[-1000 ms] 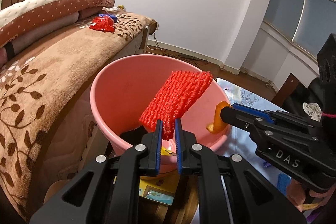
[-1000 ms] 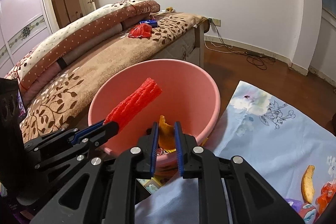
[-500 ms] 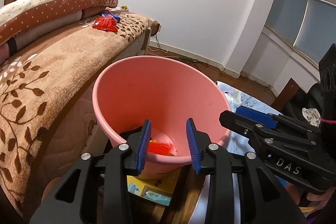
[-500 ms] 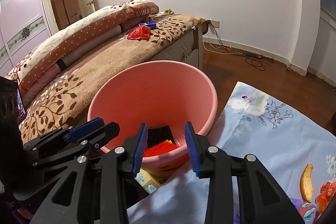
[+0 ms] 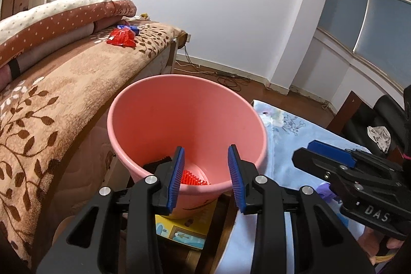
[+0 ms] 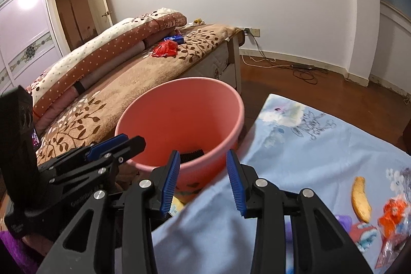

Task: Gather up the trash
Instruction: 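Move both open grippers back over the trash on the table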

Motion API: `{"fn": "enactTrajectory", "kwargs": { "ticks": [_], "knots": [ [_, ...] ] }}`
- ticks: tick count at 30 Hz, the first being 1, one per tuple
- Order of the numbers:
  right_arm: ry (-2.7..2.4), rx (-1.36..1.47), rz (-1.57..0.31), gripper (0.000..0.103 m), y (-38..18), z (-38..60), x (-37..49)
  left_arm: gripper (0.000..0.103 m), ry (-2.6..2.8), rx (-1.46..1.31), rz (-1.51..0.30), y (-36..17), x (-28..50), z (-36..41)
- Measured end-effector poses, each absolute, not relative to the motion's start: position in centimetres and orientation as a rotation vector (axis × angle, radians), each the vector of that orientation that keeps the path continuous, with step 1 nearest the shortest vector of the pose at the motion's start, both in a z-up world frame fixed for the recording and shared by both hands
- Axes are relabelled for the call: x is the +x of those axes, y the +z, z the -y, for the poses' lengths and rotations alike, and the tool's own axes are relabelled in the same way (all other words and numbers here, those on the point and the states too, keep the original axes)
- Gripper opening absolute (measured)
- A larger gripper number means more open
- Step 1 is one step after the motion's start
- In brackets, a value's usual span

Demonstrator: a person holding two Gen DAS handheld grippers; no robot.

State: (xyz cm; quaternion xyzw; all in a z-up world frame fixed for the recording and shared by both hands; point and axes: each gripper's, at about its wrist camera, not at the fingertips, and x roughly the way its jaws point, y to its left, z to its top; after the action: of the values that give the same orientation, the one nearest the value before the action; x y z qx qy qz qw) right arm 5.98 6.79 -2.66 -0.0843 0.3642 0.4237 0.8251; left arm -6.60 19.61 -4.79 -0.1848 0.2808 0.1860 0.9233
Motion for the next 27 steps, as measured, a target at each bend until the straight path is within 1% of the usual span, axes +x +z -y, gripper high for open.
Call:
{"fn": "enactTrajectory", "kwargs": {
  "ticks": [19, 27],
  "knots": [
    [0.775, -0.087, -0.831, 0.037, -3.3, 2.4, 4.8, 0.035, 0.273, -0.275, -0.591, -3.6, -6.7, -14.1],
    [0.736, -0.063, -0.848, 0.037, -3.6, 4.8, 4.8, 0.035, 0.235, -0.235, -0.607, -3.6, -6.4, -12.2]
  ]
}}
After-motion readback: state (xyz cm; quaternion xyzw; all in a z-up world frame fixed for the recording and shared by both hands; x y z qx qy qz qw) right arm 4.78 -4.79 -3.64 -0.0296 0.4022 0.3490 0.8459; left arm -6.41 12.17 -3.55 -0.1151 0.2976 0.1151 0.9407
